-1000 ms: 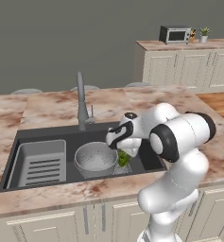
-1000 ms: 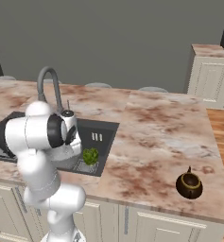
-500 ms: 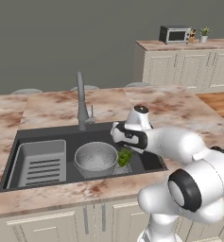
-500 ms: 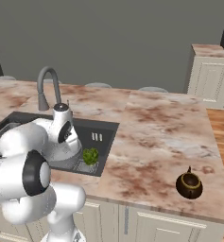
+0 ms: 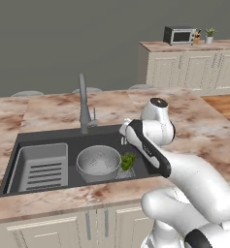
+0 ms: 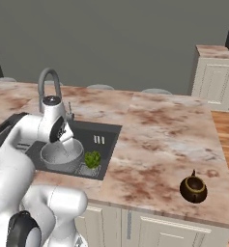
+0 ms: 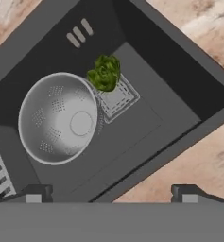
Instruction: Pick the colander and teapot and place them in the sink. Then turn on the water.
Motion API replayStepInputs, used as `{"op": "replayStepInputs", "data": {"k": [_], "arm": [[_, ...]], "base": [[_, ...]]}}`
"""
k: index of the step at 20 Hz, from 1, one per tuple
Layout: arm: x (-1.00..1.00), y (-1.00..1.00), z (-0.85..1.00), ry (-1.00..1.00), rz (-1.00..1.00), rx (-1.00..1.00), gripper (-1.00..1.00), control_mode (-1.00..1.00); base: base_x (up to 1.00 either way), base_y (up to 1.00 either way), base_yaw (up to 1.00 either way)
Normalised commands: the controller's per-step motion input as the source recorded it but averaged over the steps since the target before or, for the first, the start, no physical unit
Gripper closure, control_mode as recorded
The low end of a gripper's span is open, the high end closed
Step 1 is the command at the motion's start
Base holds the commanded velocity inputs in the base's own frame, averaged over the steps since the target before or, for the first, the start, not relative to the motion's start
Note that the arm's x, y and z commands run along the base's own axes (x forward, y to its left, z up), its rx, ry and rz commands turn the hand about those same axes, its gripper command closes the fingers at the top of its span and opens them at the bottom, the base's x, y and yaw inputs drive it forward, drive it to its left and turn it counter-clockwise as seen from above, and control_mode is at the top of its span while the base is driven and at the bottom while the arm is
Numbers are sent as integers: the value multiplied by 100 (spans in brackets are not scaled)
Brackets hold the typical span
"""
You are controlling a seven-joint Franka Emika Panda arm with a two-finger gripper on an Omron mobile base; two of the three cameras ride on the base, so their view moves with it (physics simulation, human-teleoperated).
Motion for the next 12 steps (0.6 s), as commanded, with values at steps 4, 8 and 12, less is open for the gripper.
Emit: {"op": "replayStepInputs", "data": {"k": [4,8,12], "arm": [[-78,-14,66,0,7,-7,-100,-100],[-59,-21,46,-5,3,-13,-100,-100],[-66,-31,51,0,5,-13,-100,-100]], "base": [[0,0,0],[0,0,0],[0,0,0]]}}
